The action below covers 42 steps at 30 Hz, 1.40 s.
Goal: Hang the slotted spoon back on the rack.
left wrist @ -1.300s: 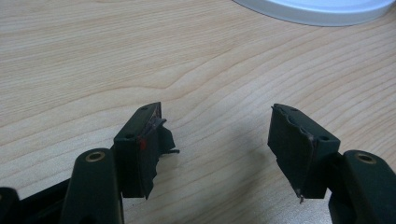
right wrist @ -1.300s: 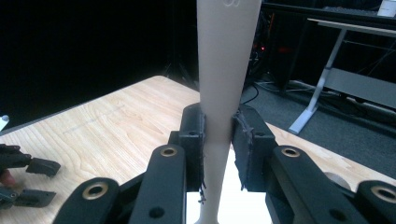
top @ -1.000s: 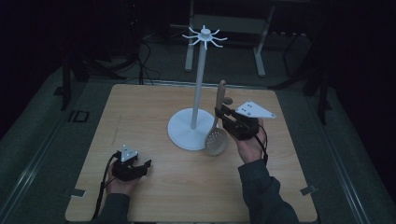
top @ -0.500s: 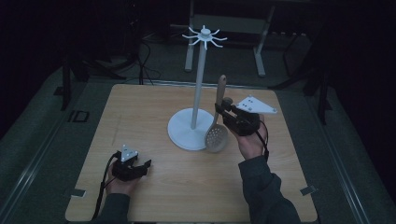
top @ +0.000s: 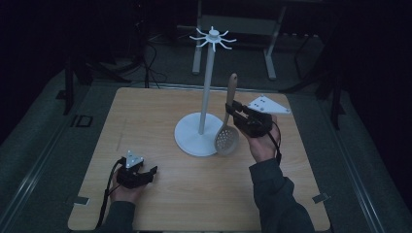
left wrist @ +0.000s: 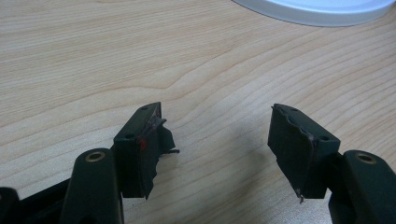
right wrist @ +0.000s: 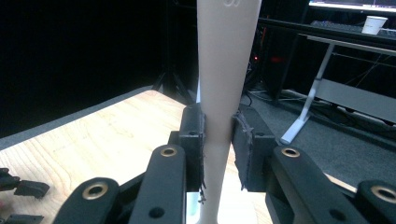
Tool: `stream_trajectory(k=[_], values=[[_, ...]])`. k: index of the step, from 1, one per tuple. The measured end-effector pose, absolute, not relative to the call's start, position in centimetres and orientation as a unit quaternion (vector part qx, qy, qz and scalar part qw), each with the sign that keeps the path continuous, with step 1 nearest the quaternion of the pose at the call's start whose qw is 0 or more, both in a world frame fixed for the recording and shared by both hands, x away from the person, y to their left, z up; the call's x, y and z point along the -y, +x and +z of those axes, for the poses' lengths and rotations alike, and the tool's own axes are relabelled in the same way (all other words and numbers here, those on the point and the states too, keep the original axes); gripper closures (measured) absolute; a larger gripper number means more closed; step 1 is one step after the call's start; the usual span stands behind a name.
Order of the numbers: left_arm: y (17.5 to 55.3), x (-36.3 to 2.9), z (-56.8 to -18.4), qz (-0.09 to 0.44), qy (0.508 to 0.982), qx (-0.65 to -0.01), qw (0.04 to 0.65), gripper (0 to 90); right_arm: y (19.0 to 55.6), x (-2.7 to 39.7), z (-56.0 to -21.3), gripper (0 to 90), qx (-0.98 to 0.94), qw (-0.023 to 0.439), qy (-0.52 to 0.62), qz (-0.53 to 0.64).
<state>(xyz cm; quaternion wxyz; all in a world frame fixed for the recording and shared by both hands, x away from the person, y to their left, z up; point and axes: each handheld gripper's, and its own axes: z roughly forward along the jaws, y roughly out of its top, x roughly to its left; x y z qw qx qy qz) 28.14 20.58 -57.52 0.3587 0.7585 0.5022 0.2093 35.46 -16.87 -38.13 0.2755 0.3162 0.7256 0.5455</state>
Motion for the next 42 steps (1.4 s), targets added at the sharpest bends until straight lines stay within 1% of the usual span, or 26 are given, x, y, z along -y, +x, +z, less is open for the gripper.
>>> stream_trajectory(k=[35,42], values=[[28.1,-20.6,-57.5,0.209,0.759,-0.501,0.359,36.0,36.9,16.6,-35.2,74.4,-0.716,0.296,0.32,0.546],[28.1,-20.6,-57.5,0.208,0.758,-0.502,0.359,36.0,37.4,16.7,-34.6,74.4,-0.713,0.285,0.323,0.553]])
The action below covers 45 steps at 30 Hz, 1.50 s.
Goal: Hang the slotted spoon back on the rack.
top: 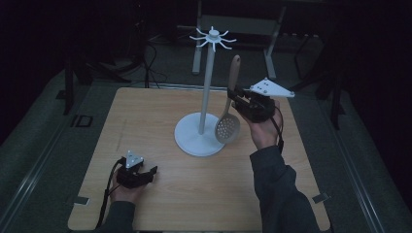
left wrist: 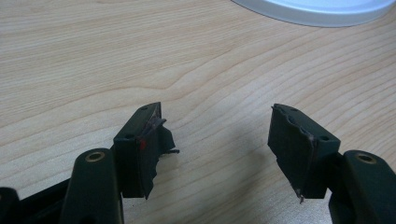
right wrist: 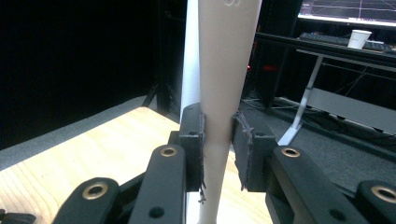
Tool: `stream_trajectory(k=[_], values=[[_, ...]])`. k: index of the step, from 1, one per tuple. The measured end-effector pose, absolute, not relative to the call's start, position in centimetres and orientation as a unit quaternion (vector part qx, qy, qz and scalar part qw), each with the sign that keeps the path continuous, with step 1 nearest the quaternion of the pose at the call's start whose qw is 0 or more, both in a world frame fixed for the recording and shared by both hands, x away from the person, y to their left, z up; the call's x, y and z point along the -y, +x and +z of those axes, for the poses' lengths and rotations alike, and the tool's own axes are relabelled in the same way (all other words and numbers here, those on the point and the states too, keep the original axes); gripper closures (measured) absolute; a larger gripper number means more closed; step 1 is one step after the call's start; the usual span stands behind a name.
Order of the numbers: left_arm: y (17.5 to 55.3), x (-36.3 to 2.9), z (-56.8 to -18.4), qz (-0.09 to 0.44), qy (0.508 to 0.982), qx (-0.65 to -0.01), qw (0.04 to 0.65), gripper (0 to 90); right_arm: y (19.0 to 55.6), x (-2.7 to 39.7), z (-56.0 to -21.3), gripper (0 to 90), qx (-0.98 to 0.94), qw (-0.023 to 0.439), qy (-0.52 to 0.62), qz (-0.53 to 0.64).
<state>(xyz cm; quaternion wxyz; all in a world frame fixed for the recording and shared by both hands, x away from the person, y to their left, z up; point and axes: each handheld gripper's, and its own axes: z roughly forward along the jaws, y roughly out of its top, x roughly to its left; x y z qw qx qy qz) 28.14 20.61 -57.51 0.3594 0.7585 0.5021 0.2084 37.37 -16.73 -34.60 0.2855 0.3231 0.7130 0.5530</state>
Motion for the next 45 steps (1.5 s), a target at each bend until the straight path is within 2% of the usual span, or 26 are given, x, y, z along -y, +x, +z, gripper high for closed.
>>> stream_trajectory(k=[45], values=[[28.1,-20.6,-57.5,0.207,0.758,-0.502,0.36,35.9,39.5,15.4,-32.9,74.3,-0.72,0.255,0.333,0.552]])
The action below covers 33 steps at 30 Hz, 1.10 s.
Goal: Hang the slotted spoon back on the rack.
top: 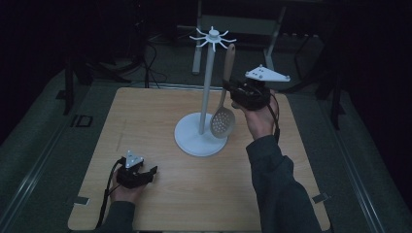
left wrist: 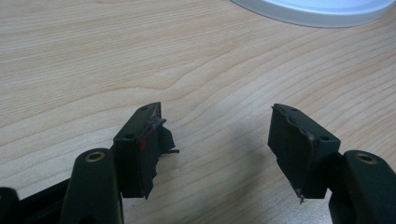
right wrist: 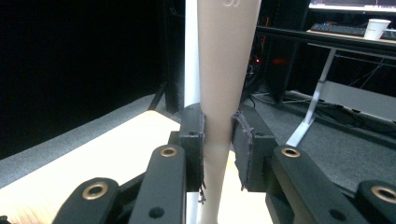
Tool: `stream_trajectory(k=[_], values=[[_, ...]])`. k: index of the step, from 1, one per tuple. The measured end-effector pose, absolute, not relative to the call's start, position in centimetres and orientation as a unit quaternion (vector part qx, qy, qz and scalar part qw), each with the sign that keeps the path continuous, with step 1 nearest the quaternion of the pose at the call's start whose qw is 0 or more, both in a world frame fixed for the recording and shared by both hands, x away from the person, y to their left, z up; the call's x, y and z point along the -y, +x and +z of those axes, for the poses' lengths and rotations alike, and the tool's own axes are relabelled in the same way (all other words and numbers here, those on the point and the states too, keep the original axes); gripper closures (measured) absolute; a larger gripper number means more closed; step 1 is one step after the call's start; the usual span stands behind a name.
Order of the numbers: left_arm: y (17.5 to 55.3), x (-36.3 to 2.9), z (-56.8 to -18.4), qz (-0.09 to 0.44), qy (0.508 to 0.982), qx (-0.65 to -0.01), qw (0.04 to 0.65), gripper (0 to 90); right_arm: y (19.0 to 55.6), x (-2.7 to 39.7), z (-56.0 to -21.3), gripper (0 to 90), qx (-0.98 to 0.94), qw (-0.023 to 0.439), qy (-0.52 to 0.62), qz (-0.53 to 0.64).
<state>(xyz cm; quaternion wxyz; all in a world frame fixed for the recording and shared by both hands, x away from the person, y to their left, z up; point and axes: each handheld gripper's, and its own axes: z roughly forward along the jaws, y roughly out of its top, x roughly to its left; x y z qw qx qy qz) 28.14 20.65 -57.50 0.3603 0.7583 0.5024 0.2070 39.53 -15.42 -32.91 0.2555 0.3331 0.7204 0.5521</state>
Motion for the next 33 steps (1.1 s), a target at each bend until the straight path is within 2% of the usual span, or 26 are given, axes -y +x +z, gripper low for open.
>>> stream_trajectory(k=[33], values=[[28.2,-20.6,-57.5,0.208,0.758,-0.501,0.363,35.9,41.0,14.1,-32.9,74.2,-0.726,0.245,0.343,0.543]])
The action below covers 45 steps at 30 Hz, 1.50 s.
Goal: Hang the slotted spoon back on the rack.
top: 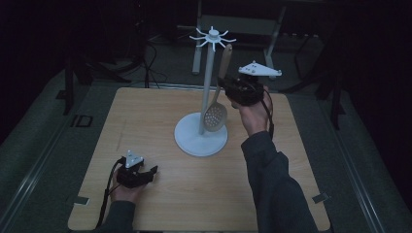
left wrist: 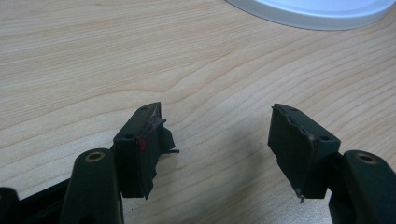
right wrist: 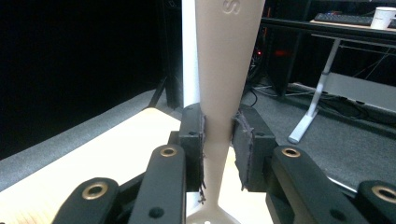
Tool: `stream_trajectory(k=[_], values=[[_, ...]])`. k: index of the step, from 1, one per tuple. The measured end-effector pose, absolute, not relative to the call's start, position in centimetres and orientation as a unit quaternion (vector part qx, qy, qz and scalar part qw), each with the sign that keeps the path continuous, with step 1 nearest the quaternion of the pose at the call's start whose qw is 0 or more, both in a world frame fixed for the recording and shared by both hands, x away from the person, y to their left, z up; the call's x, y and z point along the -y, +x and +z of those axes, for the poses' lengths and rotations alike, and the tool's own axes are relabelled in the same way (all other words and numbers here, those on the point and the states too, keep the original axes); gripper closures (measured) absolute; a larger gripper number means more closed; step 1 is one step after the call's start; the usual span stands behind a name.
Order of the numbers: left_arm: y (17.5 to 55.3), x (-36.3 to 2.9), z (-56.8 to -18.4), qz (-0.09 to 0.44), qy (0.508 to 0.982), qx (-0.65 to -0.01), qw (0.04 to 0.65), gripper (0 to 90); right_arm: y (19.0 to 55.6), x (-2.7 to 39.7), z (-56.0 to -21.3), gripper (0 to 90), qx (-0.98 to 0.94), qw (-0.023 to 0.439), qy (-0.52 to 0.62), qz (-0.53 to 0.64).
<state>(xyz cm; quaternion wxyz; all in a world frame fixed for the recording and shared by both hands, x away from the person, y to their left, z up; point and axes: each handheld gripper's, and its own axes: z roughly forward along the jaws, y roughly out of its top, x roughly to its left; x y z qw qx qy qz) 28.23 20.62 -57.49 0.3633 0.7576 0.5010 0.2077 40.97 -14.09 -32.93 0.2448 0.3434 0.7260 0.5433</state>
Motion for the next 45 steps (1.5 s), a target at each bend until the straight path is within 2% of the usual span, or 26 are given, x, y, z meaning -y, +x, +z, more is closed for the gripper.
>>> stream_trajectory(k=[18,34,35,38,42,45], values=[[28.2,-20.6,-57.5,0.208,0.758,-0.5,0.363,35.9,41.8,13.3,-32.8,73.2,-0.732,0.232,0.348,0.538],[28.2,-20.6,-57.5,0.207,0.758,-0.501,0.363,35.9,41.8,14.5,-33.4,52.9,-0.722,0.226,0.358,0.547],[28.2,-20.6,-57.5,0.207,0.758,-0.501,0.363,35.9,41.7,14.7,-33.6,48.3,-0.721,0.228,0.365,0.544],[28.2,-20.6,-57.5,0.207,0.757,-0.502,0.363,35.9,41.5,15.1,-33.8,43.4,-0.72,0.232,0.368,0.541],[28.2,-20.6,-57.5,0.208,0.757,-0.502,0.364,35.9,40.5,16.2,-34.2,41.7,-0.714,0.26,0.369,0.535],[28.3,-20.6,-57.5,0.207,0.757,-0.502,0.364,35.8,39.9,17.8,-35.5,40.7,-0.713,0.264,0.381,0.527]])
